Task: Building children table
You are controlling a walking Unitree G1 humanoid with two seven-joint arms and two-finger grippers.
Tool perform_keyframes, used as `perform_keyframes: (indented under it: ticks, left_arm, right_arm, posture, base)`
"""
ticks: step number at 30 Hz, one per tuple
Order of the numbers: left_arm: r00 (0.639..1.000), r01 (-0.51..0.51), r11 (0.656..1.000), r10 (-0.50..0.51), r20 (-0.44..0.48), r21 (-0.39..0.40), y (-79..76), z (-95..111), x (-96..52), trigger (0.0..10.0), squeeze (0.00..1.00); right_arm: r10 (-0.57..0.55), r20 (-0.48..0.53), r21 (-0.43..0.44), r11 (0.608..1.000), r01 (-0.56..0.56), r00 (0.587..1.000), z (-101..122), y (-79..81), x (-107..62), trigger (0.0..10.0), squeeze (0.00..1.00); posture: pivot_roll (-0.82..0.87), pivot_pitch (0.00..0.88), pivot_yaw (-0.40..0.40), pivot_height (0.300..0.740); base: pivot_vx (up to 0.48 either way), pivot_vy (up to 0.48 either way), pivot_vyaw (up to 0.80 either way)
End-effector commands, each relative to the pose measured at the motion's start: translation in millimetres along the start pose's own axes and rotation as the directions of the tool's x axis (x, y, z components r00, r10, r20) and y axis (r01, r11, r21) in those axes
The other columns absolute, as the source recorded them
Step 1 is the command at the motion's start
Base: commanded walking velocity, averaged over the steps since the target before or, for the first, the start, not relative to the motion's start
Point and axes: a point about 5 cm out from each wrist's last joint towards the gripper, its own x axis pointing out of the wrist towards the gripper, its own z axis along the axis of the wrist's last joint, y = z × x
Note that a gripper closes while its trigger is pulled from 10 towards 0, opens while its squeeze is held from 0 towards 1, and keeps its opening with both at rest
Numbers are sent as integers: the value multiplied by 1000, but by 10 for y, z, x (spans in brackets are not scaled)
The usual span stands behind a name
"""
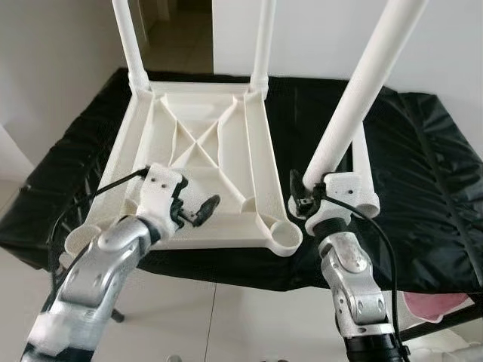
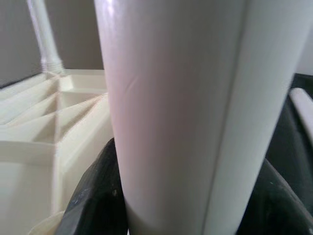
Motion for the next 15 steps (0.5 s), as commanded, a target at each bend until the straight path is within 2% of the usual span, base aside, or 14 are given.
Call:
perform_keyframes:
  ticks: [1, 3, 5, 10, 15]
  left_arm:
    - [979, 202, 979, -202, 16, 13, -147, 30, -24, 10000, 0]
    - [959, 282, 957, -280, -40, 73, -279, -39, -98, 10000, 0]
    - [952, 304, 949, -299, -66, 86, -321, -79, -118, 10000, 0]
    - [966, 255, 967, -254, -39, 21, -394, -111, -90, 10000, 0]
    - [974, 227, 974, -227, -6, 2, -448, -91, -102, 10000, 0]
  right_arm:
    - [20, 25, 10, 1000, -20, 999, 43, 23, -19, 10000, 0]
    - [46, 28, 14, 999, -46, 999, 41, 51, -52, 10000, 0]
    - [58, 25, 15, 998, -58, 998, 36, 64, -66, 10000, 0]
    - [110, 4, 16, 994, -111, 994, -9, 92, -165, 10000, 0]
    - [144, -11, 12, 990, -144, 990, -45, 93, -233, 10000, 0]
  posture:
    - [23, 117, -4, 740]
    - [27, 120, -8, 740]
    - [27, 120, -8, 740]
    - [25, 116, -9, 740]
    - [23, 117, -7, 740]
  base:
    - [0, 0, 0]
    - [0, 0, 0]
    - [0, 0, 0]
    - [0, 0, 0]
    - [0, 0, 0]
